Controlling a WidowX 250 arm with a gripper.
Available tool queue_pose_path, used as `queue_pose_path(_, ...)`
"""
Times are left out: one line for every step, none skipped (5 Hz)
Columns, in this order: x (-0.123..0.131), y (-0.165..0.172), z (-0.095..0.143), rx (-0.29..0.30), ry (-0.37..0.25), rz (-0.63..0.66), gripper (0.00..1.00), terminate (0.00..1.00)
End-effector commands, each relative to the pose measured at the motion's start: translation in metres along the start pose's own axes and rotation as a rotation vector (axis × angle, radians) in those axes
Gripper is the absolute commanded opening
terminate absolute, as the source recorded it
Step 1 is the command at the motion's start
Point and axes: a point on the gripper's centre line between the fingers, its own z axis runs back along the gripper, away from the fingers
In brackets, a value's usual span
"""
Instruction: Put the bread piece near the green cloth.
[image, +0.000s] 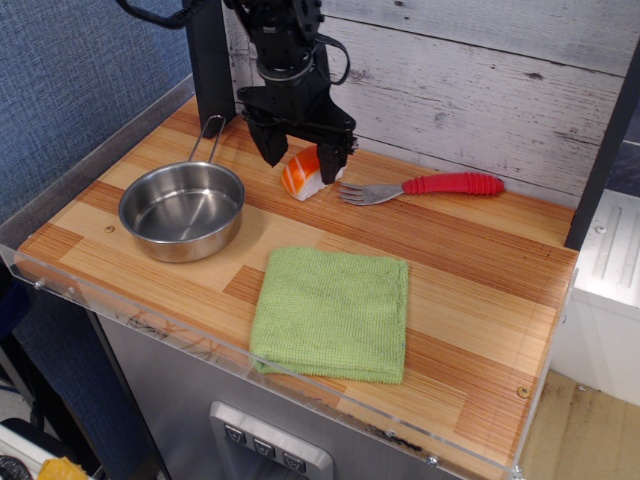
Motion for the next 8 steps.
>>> queue_pose_path(0.004,-0.004,-0.003,0.022,-0.009,-0.025,1.0,0.0)
queue_pose_path(0.004,-0.004,-0.011,0.024,0.009,-0.021,1.0,0.0)
queue_pose_path(0.007,-0.001,-0.016,0.021,0.014,-0.012,1.0,0.0)
queue_pose_path(0.007,0.001,-0.015,0.027,0.002,-0.005,0.0,0.0)
queue_pose_path(0.004,0.002,-0.014,0.031,-0.005,-0.005,0.0,0.0)
queue_pose_path(0.003,0.002,-0.011,0.04,-0.01,-0.01,0.0,0.0)
queue_pose_path(0.004,0.002,-0.003,0.044,-0.026,-0.004,0.0,0.0)
queue_pose_path(0.004,0.007,0.012,0.043,-0.027,0.013,0.0,0.0)
